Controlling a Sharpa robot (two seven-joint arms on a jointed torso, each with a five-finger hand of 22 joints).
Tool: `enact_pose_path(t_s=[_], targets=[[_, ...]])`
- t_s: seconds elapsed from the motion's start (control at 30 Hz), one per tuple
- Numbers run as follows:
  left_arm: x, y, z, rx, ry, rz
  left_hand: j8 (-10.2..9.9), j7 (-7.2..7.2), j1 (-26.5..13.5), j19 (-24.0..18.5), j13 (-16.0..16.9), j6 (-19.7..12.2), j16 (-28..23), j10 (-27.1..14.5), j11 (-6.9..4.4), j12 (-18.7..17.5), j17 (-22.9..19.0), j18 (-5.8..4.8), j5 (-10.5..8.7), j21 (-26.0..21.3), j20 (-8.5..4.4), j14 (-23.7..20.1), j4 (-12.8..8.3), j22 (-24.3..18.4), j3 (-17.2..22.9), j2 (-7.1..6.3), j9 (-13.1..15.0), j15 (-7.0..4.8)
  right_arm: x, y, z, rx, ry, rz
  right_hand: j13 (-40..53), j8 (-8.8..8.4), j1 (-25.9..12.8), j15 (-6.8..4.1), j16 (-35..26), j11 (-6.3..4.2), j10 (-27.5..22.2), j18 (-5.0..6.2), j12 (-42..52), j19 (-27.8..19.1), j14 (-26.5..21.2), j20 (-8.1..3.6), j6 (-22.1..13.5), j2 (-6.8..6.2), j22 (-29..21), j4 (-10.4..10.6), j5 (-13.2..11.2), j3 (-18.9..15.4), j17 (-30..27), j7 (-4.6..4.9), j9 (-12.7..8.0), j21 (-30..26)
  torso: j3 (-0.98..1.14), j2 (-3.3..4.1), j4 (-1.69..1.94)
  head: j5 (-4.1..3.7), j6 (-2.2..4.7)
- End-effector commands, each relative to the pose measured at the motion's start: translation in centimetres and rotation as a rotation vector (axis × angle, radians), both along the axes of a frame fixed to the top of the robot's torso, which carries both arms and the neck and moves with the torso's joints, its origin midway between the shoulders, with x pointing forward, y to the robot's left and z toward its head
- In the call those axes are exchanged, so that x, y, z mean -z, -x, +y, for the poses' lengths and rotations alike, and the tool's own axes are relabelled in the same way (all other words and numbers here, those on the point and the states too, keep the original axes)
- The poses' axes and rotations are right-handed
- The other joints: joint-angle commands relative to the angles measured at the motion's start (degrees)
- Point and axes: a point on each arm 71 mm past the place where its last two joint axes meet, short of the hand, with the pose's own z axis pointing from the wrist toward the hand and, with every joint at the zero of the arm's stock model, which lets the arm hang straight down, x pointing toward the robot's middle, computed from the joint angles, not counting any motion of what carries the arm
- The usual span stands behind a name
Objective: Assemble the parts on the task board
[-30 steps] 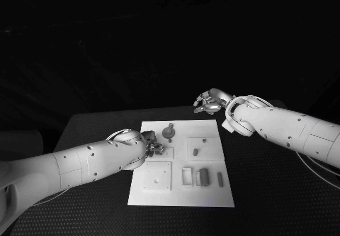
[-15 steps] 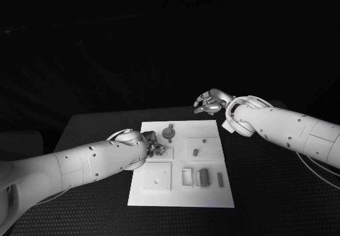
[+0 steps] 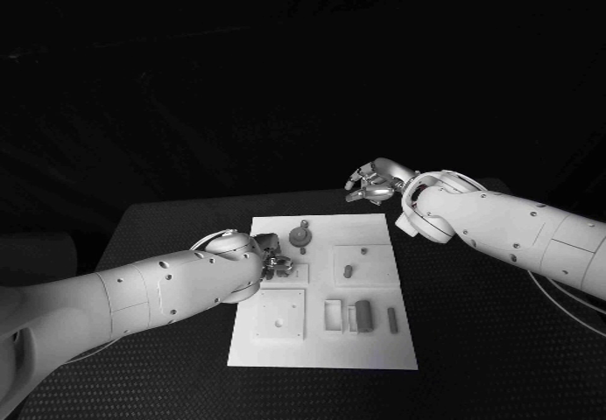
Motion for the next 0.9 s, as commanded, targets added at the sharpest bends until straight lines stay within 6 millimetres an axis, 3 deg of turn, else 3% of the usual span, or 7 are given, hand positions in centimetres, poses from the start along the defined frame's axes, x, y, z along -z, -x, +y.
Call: enact_pose_path(t_s=[0.03, 0.1, 0.33, 0.47, 0.9], targets=[[1.27, 0.86, -0.37, 0.026, -0.019, 0.059, -0.3, -4.21, -0.5, 0.0, -0.3, 6.6, 0.3, -1.4, -1.14, 0.1, -0.4, 0.80, -0.82, 0.1, -0.07, -0.5, 0.4, 1.3, -0.1, -0.99, -3.5, -0.15, 0.01, 0.02, 0.15, -0.015, 0.000, 0.004, -0.1, -0.40, -0.3, -0.17, -0.2, 0.03, -4.3, 0.84, -0.1, -0.5, -0.2, 0.05, 9.7, 0.11, 0.7, -0.1, 0.3, 0.0, 0.0, 0.55, 0.1, -0.3, -0.02, 0.02, 0.00, 0.03, -0.01], [1.26, 0.82, -0.29, 0.021, -0.015, 0.058, -0.4, -4.11, -1.3, -0.1, -0.5, 6.4, 0.4, -1.6, -1.03, 0.0, -0.9, 0.76, -3.26, 0.0, -0.10, -0.7, 1.1, 1.2, -0.8, -2.09, -3.6, -0.18, 0.01, 0.02, 0.12, -0.014, 0.000, 0.004, -0.1, -0.42, -0.3, -0.17, -0.2, 0.03, -4.3, 0.84, -0.1, -0.5, -0.2, 0.06, 9.6, 0.09, 0.7, -0.1, 0.3, 0.0, 0.0, 0.56, 0.1, -0.3, -0.03, 0.02, 0.00, 0.02, -0.01], [1.30, 0.82, -0.22, 0.018, -0.011, 0.064, -1.0, -3.86, -3.5, -0.5, -0.8, 5.7, 0.8, -2.1, -0.83, 0.0, -1.9, 0.67, -5.91, -0.3, -0.21, -1.2, 2.2, 1.2, -3.7, -4.25, -3.8, -0.31, 0.01, 0.01, 0.10, -0.013, 0.000, 0.004, -0.1, -0.46, -0.4, -0.16, -0.2, 0.05, -4.4, 0.84, -0.2, -0.5, -0.2, 0.06, 9.6, 0.04, 0.7, -0.1, 0.3, 0.0, 0.0, 0.58, 0.1, -0.4, -0.02, 0.02, 0.01, 0.01, -0.03], [1.30, 0.82, -0.24, 0.016, -0.006, 0.065, -1.1, -3.84, -4.1, -0.6, -0.9, 5.6, 0.9, -2.2, -0.82, 0.0, -2.3, 0.63, -6.47, -0.4, -0.24, -1.4, 2.9, 1.2, -4.2, -5.06, -3.9, -0.35, 0.02, 0.01, 0.11, -0.014, 0.000, 0.005, -0.1, -0.48, -0.4, -0.16, -0.2, 0.05, -4.4, 0.84, -0.2, -0.6, -0.2, 0.07, 9.6, 0.02, 0.7, -0.1, 0.3, 0.0, 0.0, 0.59, 0.1, -0.4, -0.02, 0.03, 0.00, 0.00, -0.02], [1.27, 0.70, 0.04, 0.003, 0.002, 0.059, -1.3, -3.82, -4.7, -0.6, -1.0, 5.5, 1.2, -2.4, -0.80, 0.1, -2.8, 0.60, -7.38, -0.6, -0.32, -1.6, 3.8, 1.2, -4.6, -5.76, -3.9, -0.45, 0.03, 0.00, 0.10, -0.014, 0.000, 0.005, -0.1, -0.53, -0.3, -0.15, -0.3, 0.07, -4.4, 0.84, -0.2, -0.6, -0.3, 0.07, 9.6, 0.01, 0.7, -0.1, 0.3, 0.0, 0.0, 0.60, 0.1, -0.4, -0.01, 0.01, 0.00, 0.01, -0.03]])
